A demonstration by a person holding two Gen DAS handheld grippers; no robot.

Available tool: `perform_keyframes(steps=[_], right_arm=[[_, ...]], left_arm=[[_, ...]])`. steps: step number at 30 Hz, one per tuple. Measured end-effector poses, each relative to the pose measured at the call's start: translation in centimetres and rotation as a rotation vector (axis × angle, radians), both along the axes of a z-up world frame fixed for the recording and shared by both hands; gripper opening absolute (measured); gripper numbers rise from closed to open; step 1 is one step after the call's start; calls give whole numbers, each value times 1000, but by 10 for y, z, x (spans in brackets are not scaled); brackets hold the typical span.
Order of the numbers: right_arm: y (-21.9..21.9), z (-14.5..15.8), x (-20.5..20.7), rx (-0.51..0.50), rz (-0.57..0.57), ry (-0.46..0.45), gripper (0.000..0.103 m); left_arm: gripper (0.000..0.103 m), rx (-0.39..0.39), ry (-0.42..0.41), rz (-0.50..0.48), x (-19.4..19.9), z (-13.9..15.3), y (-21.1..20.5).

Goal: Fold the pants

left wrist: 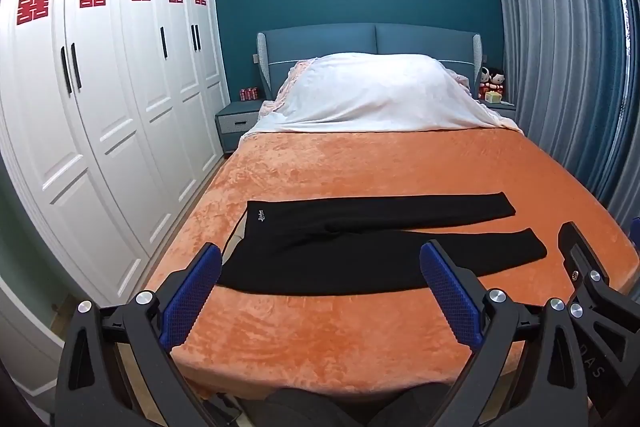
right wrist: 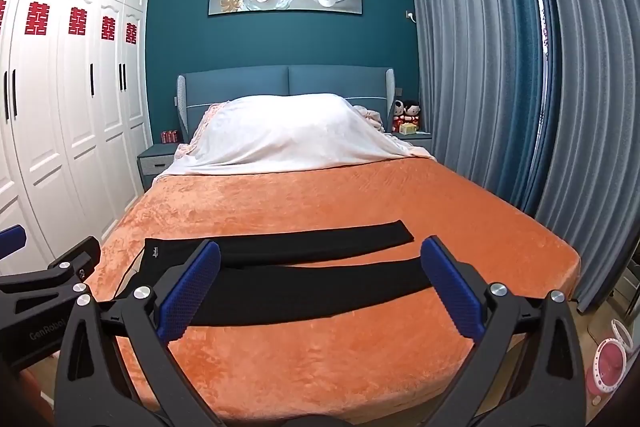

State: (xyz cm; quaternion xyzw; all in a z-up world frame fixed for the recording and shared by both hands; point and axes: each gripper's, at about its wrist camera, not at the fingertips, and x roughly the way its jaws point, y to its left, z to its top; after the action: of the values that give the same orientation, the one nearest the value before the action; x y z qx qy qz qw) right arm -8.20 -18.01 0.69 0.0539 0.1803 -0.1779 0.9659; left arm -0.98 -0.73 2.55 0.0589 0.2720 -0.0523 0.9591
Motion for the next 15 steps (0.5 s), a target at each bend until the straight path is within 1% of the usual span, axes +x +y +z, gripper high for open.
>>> perform_keyframes(steps=[15], right_arm=[[2, -13, 11, 11, -2, 42, 98]], left_arm=[[98, 19, 60, 9, 12, -12, -4]])
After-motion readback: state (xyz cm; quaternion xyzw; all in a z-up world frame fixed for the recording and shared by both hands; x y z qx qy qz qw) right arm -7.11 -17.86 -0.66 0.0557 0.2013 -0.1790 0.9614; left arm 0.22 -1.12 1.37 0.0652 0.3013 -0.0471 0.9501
